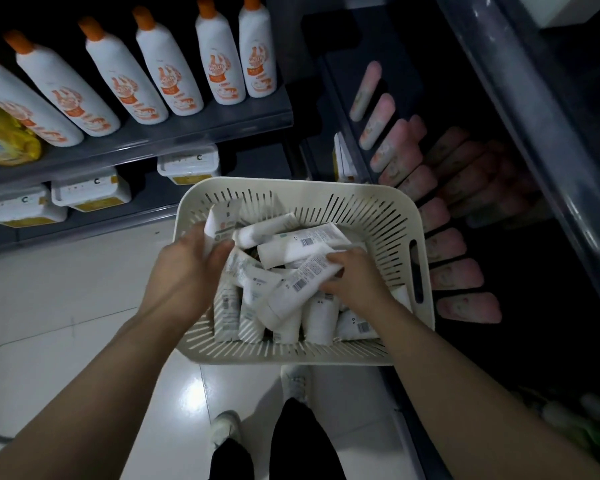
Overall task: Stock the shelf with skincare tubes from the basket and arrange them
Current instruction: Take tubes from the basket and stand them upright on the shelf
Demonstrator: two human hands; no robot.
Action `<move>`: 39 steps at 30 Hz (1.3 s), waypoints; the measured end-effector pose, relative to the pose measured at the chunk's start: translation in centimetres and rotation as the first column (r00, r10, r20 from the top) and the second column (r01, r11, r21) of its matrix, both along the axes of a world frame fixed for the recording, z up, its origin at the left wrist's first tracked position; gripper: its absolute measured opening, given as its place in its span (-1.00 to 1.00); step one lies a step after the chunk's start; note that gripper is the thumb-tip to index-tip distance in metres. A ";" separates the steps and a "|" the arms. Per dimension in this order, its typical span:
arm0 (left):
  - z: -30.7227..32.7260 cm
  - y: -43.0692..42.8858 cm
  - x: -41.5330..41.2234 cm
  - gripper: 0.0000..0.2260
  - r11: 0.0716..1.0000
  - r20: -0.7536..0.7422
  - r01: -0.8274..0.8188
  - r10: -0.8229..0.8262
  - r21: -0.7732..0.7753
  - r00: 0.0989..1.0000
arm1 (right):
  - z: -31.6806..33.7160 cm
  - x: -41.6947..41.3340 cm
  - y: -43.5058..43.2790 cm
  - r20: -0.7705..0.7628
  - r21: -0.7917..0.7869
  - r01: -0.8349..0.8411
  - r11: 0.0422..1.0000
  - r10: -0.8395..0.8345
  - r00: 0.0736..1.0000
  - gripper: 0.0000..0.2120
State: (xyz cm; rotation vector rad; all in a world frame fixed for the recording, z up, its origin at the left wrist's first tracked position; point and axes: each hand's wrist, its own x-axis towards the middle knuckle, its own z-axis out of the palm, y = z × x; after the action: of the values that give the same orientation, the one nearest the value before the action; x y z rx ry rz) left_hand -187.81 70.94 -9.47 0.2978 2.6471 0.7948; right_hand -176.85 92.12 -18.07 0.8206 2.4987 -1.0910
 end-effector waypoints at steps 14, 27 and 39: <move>1.1 -2.1 -0.7 -0.84 0.991 -0.003 -0.103 0.104 0.084 0.995 | 1.1 -5.6 -4.4 -0.210 -0.083 -0.119 0.989 0.100 0.973 -0.66; 1.0 -1.1 -0.6 -0.77 0.990 -0.048 -0.075 0.081 0.116 0.996 | 1.0 -3.4 1.3 -0.115 0.004 -0.037 0.999 0.038 0.993 -0.68; 2.4 -6.7 -2.0 -0.91 0.917 -0.048 -0.295 0.319 0.269 0.947 | -3.0 -12.3 -9.9 0.087 0.010 -0.402 0.916 0.400 0.913 -0.56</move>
State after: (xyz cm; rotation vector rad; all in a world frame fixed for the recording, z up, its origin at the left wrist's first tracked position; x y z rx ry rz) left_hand -189.83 64.25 -7.09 -0.0233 2.7113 1.2603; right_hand -189.14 82.27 -21.06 0.3225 2.4636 -0.8609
